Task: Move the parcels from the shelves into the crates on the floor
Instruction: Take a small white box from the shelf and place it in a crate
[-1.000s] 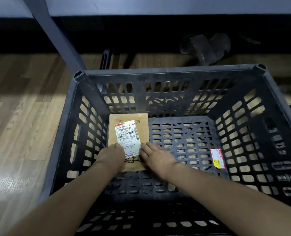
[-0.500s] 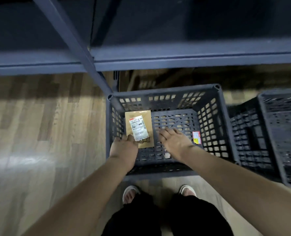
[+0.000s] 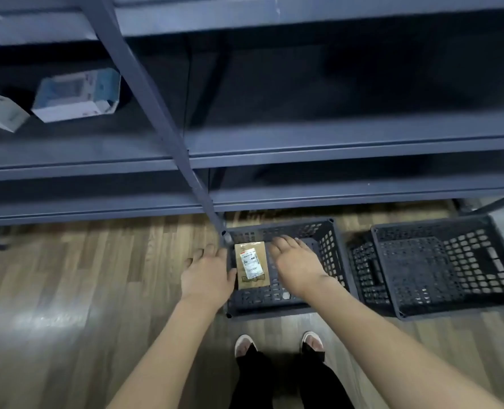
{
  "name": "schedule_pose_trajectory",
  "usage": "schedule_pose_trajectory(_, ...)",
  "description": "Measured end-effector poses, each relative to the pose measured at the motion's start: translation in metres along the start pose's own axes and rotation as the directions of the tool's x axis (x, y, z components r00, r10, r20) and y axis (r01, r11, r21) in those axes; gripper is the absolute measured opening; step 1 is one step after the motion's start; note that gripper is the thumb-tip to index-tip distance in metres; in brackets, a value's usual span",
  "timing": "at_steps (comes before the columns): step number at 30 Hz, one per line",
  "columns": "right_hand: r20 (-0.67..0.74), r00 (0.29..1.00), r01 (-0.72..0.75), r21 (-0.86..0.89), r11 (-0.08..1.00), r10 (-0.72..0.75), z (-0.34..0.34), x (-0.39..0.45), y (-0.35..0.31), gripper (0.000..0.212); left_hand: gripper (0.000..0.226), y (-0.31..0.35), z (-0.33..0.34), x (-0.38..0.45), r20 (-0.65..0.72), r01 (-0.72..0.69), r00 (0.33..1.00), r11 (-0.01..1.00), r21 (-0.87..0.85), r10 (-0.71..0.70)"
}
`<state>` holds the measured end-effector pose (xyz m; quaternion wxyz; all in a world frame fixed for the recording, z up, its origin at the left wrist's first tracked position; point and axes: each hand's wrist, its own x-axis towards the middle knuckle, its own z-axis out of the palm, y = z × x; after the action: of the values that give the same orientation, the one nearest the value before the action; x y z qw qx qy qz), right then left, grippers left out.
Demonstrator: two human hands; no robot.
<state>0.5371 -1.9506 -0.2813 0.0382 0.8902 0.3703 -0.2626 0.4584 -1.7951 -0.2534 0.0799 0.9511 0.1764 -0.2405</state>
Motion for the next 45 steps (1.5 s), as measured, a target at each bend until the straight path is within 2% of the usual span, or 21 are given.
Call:
schedule_pose_trajectory(6,-0.226,0.967,-0.049,0.284,0.958,0.116,-0.055,-0.047,-0.036,0.061,0.042,-0.002,-0.052,-0.057,-0.212,-0.037,0.977,0.983,-0.181,-0.002)
schedule_pose_trajectory(8,-0.275,0.95,-0.051,0.324,0.945,0.146,-0.064,-0.062,-0.043,0.06,0.04,0.001,-0.066,-0.069,-0.283,-0.064,0.959,0.977,-0.206,0.003)
schedule_pose_trajectory(11,-0.293,0.941,-0.055,0.354,0.934,0.167,-0.076,-0.08,-0.045,0.064,0.043,0.005,-0.079,-0.076,-0.313,-0.112,0.949,0.974,-0.197,0.046)
schedule_pose_trajectory(16,-0.324,0.932,-0.051,0.324,0.945,0.162,-0.105,-0.099,-0.026,0.064,0.043,0.017,-0.106,-0.073,-0.323,-0.167,0.942,0.962,-0.214,0.092)
schedule_pose_trajectory(20,-0.394,0.906,-0.031,0.301,0.953,0.154,-0.138,-0.1,0.004,0.063,0.042,0.032,-0.139,-0.062,-0.395,-0.164,0.916,0.962,-0.219,0.066)
schedule_pose_trajectory(29,-0.559,0.823,0.048,0.245,0.968,0.101,-0.224,-0.08,0.047,0.061,0.044,0.043,-0.222,-0.052,-0.589,-0.144,0.808,0.971,-0.19,0.005)
schedule_pose_trajectory(34,-0.645,0.763,0.097,0.188,0.977,0.049,-0.275,-0.053,0.048,0.06,0.041,0.036,-0.264,-0.029,-0.65,-0.162,0.758,0.948,-0.272,-0.057)
schedule_pose_trajectory(39,-0.701,0.713,0.122,0.159,0.98,0.024,-0.337,-0.011,0.041,0.058,0.044,0.026,-0.327,0.011,-0.698,-0.224,0.715,0.937,-0.269,-0.029)
schedule_pose_trajectory(45,-0.747,0.665,0.116,0.117,0.986,0.01,-0.424,0.036,0.049,0.058,0.049,0.017,-0.418,0.07,-0.728,-0.227,0.684,0.936,-0.269,-0.043)
